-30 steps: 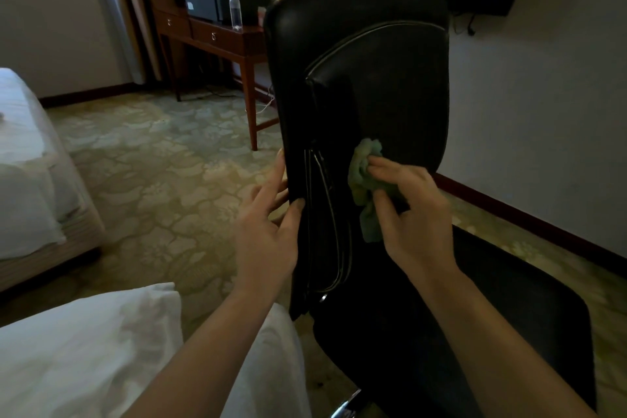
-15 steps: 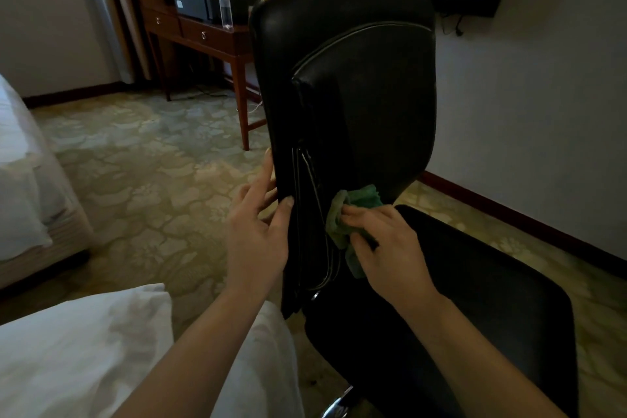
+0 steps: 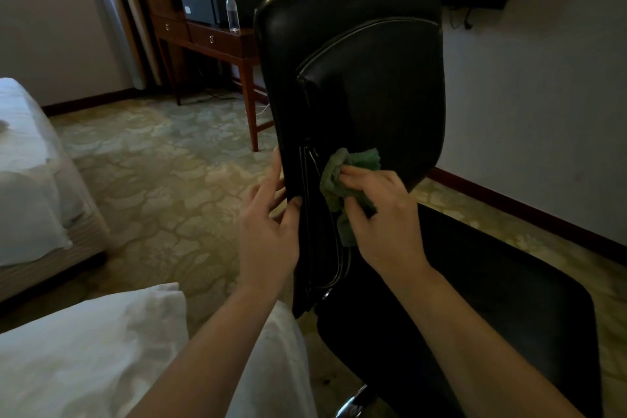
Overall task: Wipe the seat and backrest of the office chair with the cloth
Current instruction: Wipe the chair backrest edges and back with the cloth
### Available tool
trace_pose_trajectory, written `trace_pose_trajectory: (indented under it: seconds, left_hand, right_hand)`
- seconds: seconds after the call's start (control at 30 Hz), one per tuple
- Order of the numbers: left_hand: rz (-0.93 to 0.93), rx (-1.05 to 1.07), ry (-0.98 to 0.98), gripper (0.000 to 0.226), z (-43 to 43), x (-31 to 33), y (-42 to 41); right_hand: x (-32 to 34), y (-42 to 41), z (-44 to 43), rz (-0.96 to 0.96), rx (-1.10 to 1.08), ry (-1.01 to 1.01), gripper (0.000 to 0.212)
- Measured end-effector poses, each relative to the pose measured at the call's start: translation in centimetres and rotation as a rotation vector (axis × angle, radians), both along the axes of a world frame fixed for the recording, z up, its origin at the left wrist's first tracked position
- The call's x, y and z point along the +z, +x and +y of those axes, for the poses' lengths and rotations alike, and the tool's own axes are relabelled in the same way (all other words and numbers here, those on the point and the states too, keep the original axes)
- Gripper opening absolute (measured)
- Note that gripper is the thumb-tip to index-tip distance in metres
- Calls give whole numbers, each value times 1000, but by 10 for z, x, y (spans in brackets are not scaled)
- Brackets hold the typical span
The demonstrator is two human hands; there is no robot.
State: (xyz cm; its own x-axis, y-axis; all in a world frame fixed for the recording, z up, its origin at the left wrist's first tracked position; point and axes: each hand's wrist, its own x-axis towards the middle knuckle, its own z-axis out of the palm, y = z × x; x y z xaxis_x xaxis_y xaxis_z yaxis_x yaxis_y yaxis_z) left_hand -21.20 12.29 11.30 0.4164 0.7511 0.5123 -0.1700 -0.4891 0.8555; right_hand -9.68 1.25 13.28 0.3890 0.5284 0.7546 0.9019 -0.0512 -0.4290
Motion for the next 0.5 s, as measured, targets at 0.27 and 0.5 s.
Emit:
trace_pose_trajectory:
  seconds: [0.27,0.5]
  left_hand:
    - [5,16,-18,70,-2,-3,2]
    - [6,20,2,69,-1,-4,2]
  right_hand:
    - [-19,5,-30,72,29,-104,32]
    - [21,5,-16,44,-13,3,35]
